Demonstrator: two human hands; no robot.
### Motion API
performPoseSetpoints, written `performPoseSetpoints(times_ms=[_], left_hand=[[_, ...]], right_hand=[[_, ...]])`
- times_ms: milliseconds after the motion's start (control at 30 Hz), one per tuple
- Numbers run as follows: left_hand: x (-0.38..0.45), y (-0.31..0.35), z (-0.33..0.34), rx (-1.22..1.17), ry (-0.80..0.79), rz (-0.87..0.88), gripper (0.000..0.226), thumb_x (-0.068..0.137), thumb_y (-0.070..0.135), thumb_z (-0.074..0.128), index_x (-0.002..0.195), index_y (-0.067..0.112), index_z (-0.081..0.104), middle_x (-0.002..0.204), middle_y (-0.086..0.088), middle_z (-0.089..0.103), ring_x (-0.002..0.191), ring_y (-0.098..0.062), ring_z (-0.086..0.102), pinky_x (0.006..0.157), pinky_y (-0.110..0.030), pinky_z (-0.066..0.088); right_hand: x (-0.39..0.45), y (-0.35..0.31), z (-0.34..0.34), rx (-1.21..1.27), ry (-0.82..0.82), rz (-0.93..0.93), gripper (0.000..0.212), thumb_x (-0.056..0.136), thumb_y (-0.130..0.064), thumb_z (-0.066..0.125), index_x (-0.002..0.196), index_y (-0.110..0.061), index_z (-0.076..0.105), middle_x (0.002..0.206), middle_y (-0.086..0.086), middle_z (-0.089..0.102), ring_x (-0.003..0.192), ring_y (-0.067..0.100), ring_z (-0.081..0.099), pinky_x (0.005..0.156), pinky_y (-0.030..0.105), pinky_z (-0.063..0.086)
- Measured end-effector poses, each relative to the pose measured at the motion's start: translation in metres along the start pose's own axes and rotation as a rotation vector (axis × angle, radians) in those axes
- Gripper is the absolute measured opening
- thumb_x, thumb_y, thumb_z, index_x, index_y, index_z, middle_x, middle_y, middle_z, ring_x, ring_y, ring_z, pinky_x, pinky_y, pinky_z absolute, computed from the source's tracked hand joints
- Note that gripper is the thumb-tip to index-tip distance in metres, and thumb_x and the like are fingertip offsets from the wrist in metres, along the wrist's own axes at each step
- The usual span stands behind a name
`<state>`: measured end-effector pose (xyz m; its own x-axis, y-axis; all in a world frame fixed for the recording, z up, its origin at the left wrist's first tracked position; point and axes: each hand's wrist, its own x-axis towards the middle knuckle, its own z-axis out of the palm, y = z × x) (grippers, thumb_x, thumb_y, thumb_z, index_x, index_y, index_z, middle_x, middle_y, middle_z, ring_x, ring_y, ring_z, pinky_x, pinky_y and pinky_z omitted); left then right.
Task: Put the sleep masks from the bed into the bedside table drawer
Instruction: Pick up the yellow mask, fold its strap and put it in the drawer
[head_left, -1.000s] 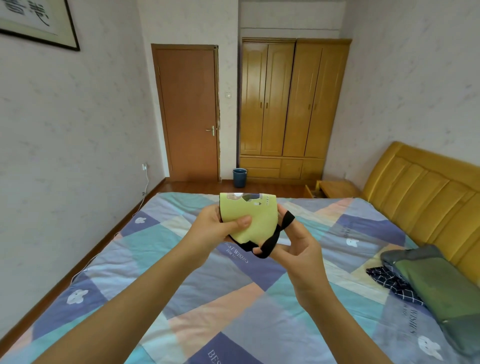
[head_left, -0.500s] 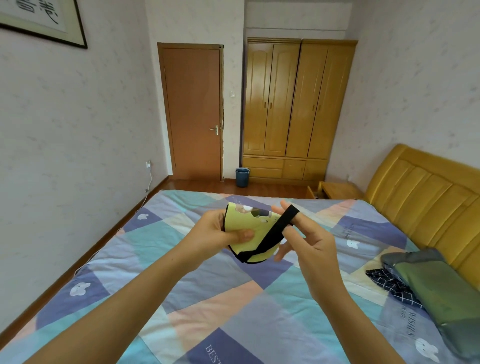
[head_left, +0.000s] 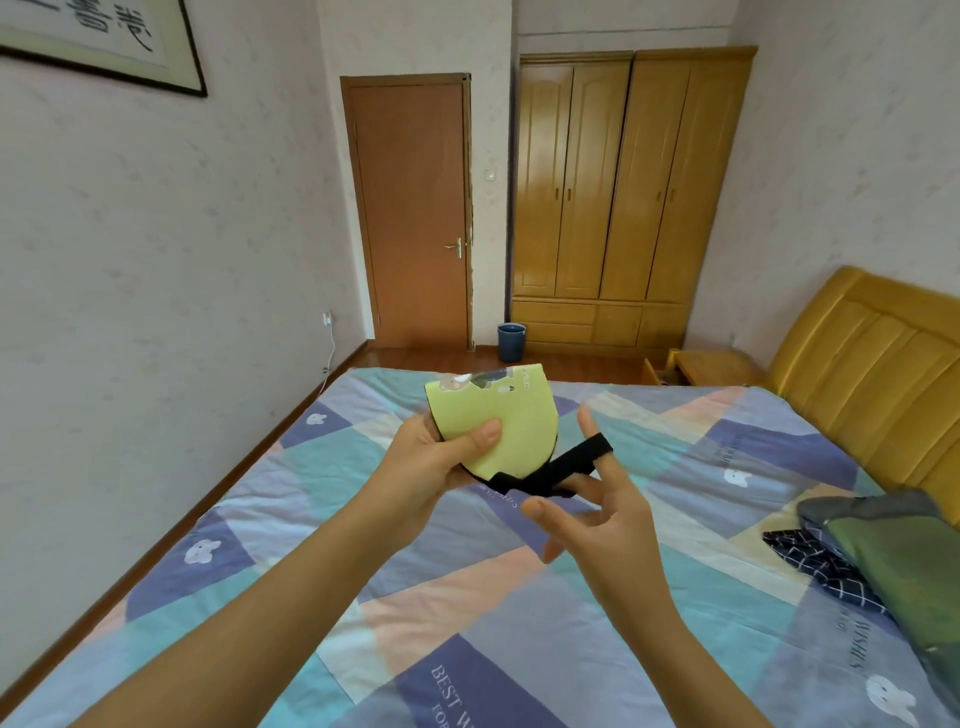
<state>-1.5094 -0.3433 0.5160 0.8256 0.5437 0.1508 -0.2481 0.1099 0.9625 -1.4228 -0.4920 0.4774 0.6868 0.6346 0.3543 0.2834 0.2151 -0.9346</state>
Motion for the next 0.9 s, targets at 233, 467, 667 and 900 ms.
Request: performPoseSetpoints(times_ms=[233,467,667,900], left_hand=[[-0.016,-0.002,-0.008,-0.161,0.122,-0.012,0.027,0.083,0.009,0.061,0.111,0.010,0.061,0.101,-0.003,0.073,0.089,-0.017,0.070,0.069,-0.026,0.058],[-0.047,0.017,-0.028,0.033,0.027,0.064,0.031,0.075,0.013,0.066,0.106,0.010,0.064,0.098,-0.006,0.074,0.089,-0.022,0.071,0.065,-0.028,0.057],[-0.091,0.038,-0.078,0.371,-0.101,0.092,0.038,0.075,0.009,0.075,0.111,0.019,0.068,0.103,-0.008,0.072,0.095,-0.026,0.069,0.075,-0.041,0.058],[-0.178,0.077,-0.168,0.575,-0.122,0.028,0.023,0.077,-0.005,0.070,0.091,0.012,0.073,0.071,0.009,0.068,0.062,-0.004,0.061,0.056,-0.020,0.049]], right_hand=[[-0.018,0.011,0.014,0.130,0.194,-0.054,0.058,0.097,-0.004,0.047,0.140,-0.042,0.037,0.087,-0.002,0.076,0.041,0.034,0.057,0.051,0.024,0.054],[-0.022,-0.016,0.038,0.030,-0.015,-0.147,0.092,0.064,-0.037,0.085,0.141,-0.044,0.034,0.092,-0.004,0.073,0.048,0.032,0.062,0.049,0.034,0.056],[-0.031,-0.034,0.084,-0.010,-0.278,-0.231,0.102,0.061,-0.027,0.082,0.145,-0.040,0.027,0.110,-0.008,0.069,0.078,0.012,0.069,0.061,0.022,0.055],[-0.059,-0.060,0.182,-0.229,-0.559,-0.246,0.081,0.062,-0.026,0.088,0.133,-0.038,0.050,0.108,-0.021,0.069,0.100,0.004,0.066,0.076,0.022,0.056]])
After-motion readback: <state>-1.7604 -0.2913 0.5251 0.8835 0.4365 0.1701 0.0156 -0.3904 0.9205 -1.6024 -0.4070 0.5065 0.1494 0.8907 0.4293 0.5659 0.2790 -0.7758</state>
